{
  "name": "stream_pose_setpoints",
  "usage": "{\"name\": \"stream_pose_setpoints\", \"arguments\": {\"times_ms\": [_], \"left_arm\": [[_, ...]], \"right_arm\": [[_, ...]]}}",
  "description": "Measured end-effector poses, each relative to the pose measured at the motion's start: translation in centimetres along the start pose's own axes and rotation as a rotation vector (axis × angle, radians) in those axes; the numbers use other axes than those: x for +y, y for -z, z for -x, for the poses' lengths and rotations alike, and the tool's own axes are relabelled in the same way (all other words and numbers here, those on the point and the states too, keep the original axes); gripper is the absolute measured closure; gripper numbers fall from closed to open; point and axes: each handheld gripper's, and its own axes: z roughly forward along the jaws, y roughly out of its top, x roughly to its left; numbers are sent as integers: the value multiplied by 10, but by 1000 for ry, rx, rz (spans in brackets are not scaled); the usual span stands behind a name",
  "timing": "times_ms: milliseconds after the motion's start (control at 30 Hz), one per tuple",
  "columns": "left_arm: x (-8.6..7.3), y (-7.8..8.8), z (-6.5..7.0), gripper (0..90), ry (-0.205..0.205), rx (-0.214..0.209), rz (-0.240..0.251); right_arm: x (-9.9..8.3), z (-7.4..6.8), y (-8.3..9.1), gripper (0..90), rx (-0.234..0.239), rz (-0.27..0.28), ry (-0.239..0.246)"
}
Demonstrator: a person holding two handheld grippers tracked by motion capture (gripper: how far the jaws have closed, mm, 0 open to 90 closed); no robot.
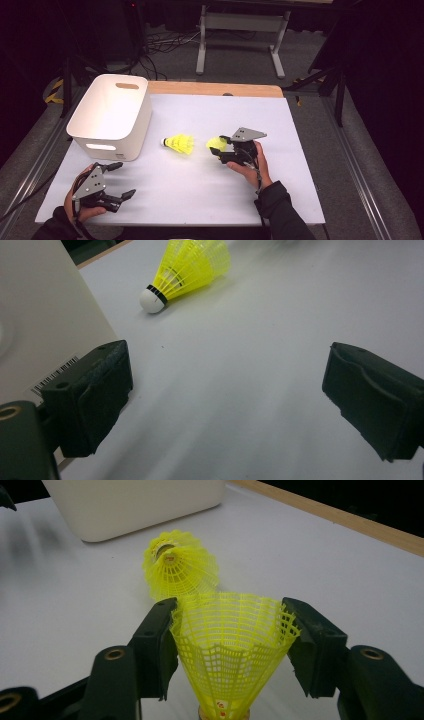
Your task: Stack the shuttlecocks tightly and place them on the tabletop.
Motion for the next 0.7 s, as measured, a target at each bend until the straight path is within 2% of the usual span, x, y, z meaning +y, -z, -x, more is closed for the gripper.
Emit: {"name": "stream_pose_setpoints", "arguments": {"times_ms": [100,400,700], "left_arm": [[0,0,0,69,-2,1,-3],[0,1,0,69,-2,3,-2],[0,1,0,69,-3,5,-3]], "right_arm": [[-5,-1,8,406,5,8,12],[-19,4,22,422,5,3,8],[-33,9,40,400,21,-11,12]]}}
